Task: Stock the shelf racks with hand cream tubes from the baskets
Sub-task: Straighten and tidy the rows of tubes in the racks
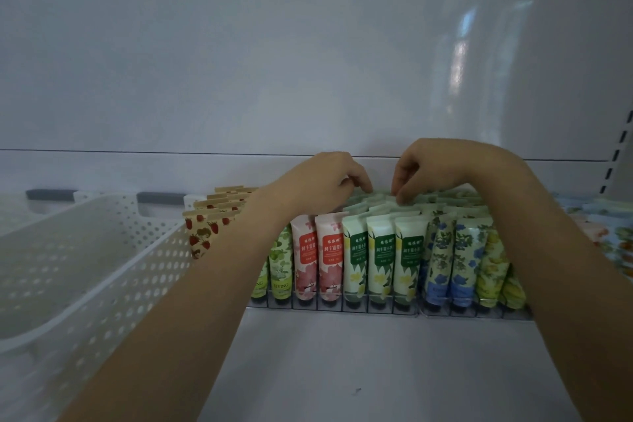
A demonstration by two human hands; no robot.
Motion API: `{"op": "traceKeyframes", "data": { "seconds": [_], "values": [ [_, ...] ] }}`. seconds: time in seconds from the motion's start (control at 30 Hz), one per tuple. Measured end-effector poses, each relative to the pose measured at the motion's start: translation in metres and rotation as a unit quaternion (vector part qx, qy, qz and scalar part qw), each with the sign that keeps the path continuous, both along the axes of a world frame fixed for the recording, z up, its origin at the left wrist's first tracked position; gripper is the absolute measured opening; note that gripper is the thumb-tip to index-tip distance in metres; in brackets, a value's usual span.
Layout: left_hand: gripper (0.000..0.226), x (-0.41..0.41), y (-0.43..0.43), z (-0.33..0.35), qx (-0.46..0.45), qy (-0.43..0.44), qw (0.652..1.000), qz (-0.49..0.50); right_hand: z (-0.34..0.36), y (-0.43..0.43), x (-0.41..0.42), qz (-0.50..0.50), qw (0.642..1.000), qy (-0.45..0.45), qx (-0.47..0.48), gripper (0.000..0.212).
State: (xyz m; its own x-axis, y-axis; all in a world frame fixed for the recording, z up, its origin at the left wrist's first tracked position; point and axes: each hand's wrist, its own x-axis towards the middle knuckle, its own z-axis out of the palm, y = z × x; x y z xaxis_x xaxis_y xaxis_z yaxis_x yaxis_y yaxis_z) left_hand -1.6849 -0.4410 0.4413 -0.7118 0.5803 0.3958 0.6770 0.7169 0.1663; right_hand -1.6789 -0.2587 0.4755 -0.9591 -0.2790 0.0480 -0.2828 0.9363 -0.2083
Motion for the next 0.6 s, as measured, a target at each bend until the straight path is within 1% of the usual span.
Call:
{"op": "traceKeyframes", "data": {
  "seconds": [0.07,0.13,0.23,0.37,0.43,0.53,0.6],
  "values": [
    [0.036,0.001,0.002,0.000,-0.007,-0.014,1.000,-0.014,-0.002,-0.001,-0.001,-0.003,1.000,-0.008,0.015,0.013],
    [0.035,0.001,0.003,-0.001,-0.010,-0.021,1.000,-0.014,-0.003,-0.003,-0.002,0.004,1.000,0.004,0.020,0.017],
    [0.034,-0.001,0.002,-0.001,-0.006,-0.025,1.000,-0.013,-0.002,-0.003,-0.002,0.022,1.000,0.018,0.003,0.018],
    [0.035,-0.001,0.002,-0.001,-0.002,-0.034,0.999,-0.025,-0.003,-0.004,-0.003,0.034,0.999,-0.002,0.011,0.017],
    [0.037,-0.002,0.000,-0.001,0.012,-0.033,0.999,-0.023,-0.001,0.002,-0.002,0.034,0.999,0.000,-0.015,0.013],
    [0.037,-0.006,-0.006,0.000,0.043,-0.015,0.999,0.009,0.006,0.016,-0.001,0.019,0.994,0.056,-0.092,0.012],
    [0.033,-0.010,-0.007,0.003,0.047,0.002,0.998,0.033,0.007,0.020,-0.002,0.007,0.991,0.073,-0.113,0.014]
  ]
}}
